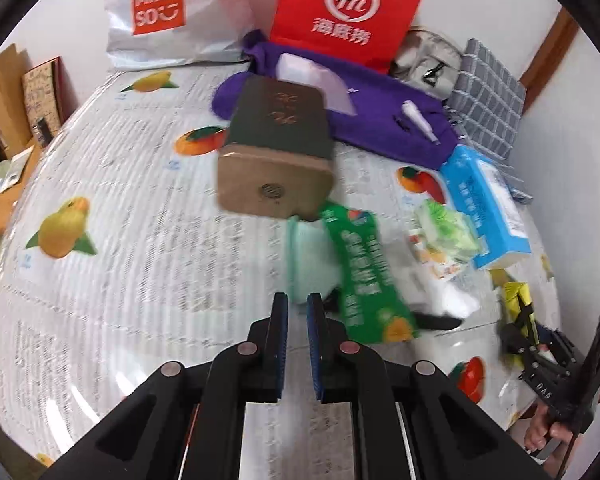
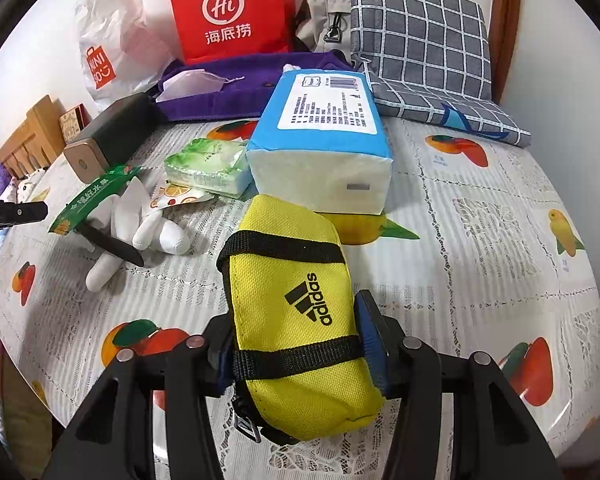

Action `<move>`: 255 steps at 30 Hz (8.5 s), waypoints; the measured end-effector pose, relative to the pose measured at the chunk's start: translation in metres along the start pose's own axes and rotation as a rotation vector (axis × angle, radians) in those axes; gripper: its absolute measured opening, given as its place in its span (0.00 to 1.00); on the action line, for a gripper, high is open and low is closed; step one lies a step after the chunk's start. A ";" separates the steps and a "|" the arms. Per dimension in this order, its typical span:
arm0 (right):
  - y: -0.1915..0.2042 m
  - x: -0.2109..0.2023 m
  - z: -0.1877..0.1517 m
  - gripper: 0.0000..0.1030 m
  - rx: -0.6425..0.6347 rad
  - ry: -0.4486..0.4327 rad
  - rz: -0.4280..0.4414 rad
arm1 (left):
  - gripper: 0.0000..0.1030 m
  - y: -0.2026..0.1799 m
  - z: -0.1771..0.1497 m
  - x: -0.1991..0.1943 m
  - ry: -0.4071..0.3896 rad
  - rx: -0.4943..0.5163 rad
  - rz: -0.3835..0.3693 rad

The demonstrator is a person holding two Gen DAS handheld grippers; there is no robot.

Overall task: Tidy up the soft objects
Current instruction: 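Grasp the green snack packet with the left gripper while the right gripper grasps the yellow pouch, then carry the green packet with the left gripper while the right gripper carries the pouch to the towel, then open both grippers to release the packet and the pouch onto the towel, then grasp the green-wrapped tissue pack with the right gripper while the left gripper moves toward the white gloves, then grasp the black watch strap with the left gripper while the right gripper lifts the tissue pack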

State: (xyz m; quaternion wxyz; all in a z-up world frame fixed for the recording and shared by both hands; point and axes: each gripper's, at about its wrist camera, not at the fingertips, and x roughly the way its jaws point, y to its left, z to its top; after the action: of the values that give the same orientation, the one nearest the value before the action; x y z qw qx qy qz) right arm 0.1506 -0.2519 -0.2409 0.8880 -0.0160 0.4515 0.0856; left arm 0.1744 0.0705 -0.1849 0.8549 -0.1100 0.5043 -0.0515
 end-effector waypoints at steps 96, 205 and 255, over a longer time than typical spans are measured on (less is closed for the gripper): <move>0.013 0.021 0.296 0.64 -0.044 -0.178 0.135 | 0.29 -0.037 0.219 0.018 -0.178 0.002 0.059; 0.034 -0.037 0.003 0.40 -0.030 0.008 -0.018 | 0.57 -0.018 0.042 0.001 -0.027 0.129 0.035; 0.015 -0.018 -0.013 0.41 0.006 0.006 0.046 | 0.38 -0.078 -0.007 0.052 0.099 0.335 -0.088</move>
State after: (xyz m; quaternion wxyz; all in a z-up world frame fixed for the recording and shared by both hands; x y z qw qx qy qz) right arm 0.1275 -0.2406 -0.2333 0.8844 -0.0030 0.4548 0.1048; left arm 0.1956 -0.0170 -0.2138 0.8324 0.0143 0.5248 -0.1776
